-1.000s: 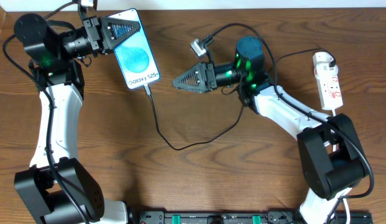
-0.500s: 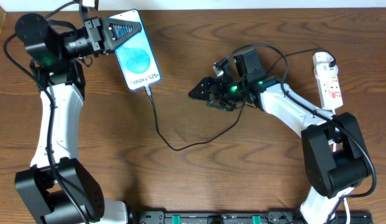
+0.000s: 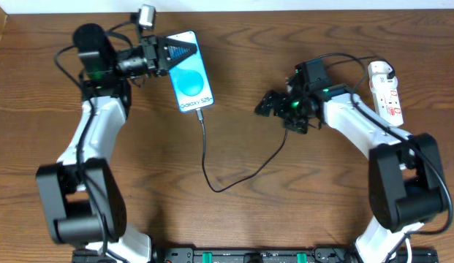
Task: Plug charger to phone and switch on socket
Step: 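Open the right gripper and withdraw it rightward from the phone, then lower the phone with the left gripper toward the table center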
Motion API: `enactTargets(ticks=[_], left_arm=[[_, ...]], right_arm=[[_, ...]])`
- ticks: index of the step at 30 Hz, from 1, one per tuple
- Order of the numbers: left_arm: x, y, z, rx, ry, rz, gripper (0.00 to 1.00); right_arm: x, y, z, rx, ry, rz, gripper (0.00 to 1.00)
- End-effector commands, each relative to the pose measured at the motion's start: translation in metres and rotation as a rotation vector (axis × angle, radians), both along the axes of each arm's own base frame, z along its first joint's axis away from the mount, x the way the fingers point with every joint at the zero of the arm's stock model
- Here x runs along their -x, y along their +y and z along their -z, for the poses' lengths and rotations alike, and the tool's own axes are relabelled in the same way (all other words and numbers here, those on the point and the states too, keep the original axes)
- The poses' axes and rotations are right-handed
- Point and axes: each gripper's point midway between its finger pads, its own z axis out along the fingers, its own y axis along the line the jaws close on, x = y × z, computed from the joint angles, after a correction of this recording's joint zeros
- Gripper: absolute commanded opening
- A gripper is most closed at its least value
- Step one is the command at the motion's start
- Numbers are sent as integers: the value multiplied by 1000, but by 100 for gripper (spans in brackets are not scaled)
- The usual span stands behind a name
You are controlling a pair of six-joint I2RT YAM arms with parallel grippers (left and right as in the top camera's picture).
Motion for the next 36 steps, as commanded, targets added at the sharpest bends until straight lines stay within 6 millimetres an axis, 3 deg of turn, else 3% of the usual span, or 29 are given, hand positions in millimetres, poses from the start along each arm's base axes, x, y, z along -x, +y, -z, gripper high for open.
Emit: enactTargets(ticks=[1,8,12,15,17,21,29,36], left_arm=[[-17,-7,23,-2,42,-39,7],[-49,3,64,-23,256,-240,7],[-48,3,68,-55,205,-238,7],[-43,3,82,-91,225,-231,7],[-35,6,125,-223,324,-283,7],[-22,3,156,-361,355,-288,7],[4,-36,168,-464,219,-128,7],[26,-68,177,-494,219,-23,7]], right_arm=[[-13,-20,-42,54,-133,50,99],[-11,-31,-101,70,-292,56,99],[-6,-39,-127,91,-365,64,99],[-3,-45,-139,111,-397,82,99],[1,-47,-149,111,-419,88,99],[3,-48,-149,113,-414,88,99],[8,-49,-145,127,-393,73,99],[10,-50,-143,136,-390,59,99]])
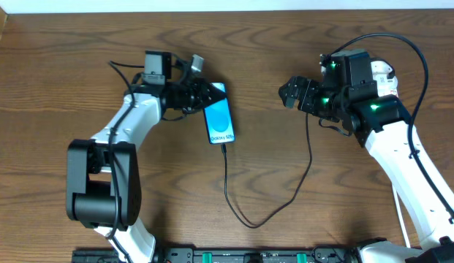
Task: Plug charger to phone and switch on socket
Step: 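Lower the phone with the left gripper toward the table center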
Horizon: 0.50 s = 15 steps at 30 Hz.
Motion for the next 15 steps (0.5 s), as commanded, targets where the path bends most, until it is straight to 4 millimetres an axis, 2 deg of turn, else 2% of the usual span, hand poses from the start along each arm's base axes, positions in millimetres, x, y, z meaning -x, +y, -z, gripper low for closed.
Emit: enactTargets(ticks=[1,12,15], left_arm=[[8,-17,-1,-4,-43,79,7],[29,-56,15,-94,-36,153,7],[30,-60,20,-132,-33,144,7]], right_arm=[[0,-3,-6,18,-27,-9,99],[4,-9,0,48,1,7,99],[5,-9,0,47,3,7,99]])
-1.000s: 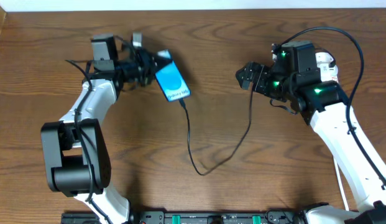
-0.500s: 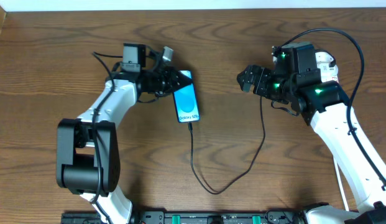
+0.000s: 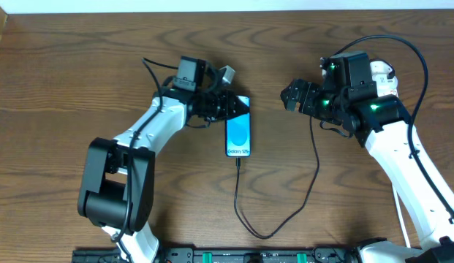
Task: Plug charger to phone and switch on socket
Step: 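Lower the phone with the left gripper toward the table center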
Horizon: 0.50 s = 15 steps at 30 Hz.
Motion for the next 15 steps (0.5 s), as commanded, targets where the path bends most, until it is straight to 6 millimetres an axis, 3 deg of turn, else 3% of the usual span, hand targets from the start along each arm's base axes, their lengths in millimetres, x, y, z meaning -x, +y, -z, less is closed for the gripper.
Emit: enactTargets(ticks=[1,15], left_arm=[[-3,-4,9,-64,-13,-16,7],[-17,1,16,-103,69,-183,8]], right_arm=[[-1,-3,-7,15,-25,-5,99],[7,-3,-1,24,8,-12,98]])
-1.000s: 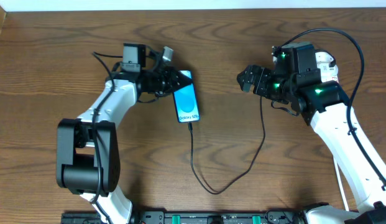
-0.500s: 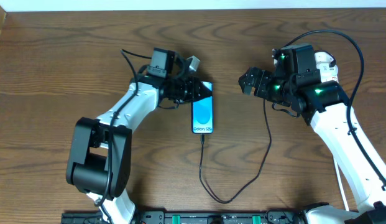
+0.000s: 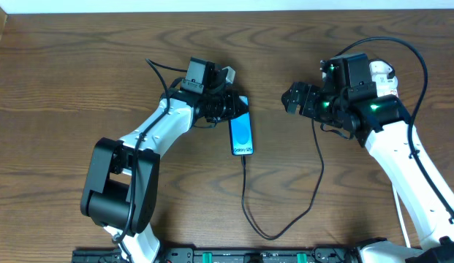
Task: Plug charger to phone and switch on socket
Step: 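Lower the phone with the left gripper toward the table center, then lay the phone flat on the table with the left gripper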
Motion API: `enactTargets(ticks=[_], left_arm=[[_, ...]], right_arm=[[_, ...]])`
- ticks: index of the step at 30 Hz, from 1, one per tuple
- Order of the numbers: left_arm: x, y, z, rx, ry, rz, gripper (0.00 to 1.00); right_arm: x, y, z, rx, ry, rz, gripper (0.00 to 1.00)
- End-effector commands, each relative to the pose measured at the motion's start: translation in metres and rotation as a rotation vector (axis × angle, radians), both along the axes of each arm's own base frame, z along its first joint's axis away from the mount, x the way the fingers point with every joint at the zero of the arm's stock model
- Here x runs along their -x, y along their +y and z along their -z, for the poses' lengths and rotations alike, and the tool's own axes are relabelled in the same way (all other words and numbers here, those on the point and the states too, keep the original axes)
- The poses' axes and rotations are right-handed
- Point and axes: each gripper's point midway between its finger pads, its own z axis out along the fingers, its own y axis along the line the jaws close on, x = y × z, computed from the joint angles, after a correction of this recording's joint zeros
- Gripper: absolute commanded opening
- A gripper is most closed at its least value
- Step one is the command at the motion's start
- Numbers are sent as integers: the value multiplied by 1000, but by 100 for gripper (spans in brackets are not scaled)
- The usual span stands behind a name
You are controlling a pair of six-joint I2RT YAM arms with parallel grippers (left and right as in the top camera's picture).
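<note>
The phone (image 3: 241,136), its screen lit blue, lies just left of the table's middle. My left gripper (image 3: 232,108) is shut on its top edge. A black charger cable (image 3: 271,235) is plugged into the phone's lower end, loops toward the front edge and rises under my right wrist. My right gripper (image 3: 290,98) hovers to the right of the phone, pointing left; the overhead view does not show how its jaws stand. The white socket strip (image 3: 385,74) sits at the back right, mostly hidden behind the right arm.
The wooden table (image 3: 66,88) fills the view. The arms' own black wires arch over each wrist. The rail with both arm bases runs along the front edge (image 3: 234,256).
My left gripper has carried the phone slightly further right and toward the front, and the cable loop followed it. The right arm has barely moved.
At first my left gripper held the phone at the back left, with the cable plugged in, and my right gripper hung low near the centre with the socket strip uncovered. Then the right arm stood raised in front of the strip. The phone has since shifted rightward in stages.
</note>
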Motion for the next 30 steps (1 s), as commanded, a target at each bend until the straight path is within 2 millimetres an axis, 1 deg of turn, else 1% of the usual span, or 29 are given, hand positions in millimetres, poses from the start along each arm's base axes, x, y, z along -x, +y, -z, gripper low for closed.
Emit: enactTargets(ticks=[1,4,9,15,19,26,30], left_arm=[[-8,-1,3,15,42,-64,8],[-9,-4,9,33,62,-69,7],[-4,-16,25,99,116,-18,8],[-3,-17,27,101,119,-12,8],[1,-25,31,87,118,3,7],[12,-41,48,42,129,25,7],[10,-42,48,48,129,20,7]], right_arm=[[0,-1,-7,13,-26,-12,98],[1,-1,-6,14,-24,-12,98],[2,-1,-5,16,-16,-12,98],[2,-1,-5,16,-15,-12,98],[2,-1,-5,17,-15,-11,98],[2,-3,-3,27,-13,-6,98],[3,-4,-2,38,-7,-3,98]])
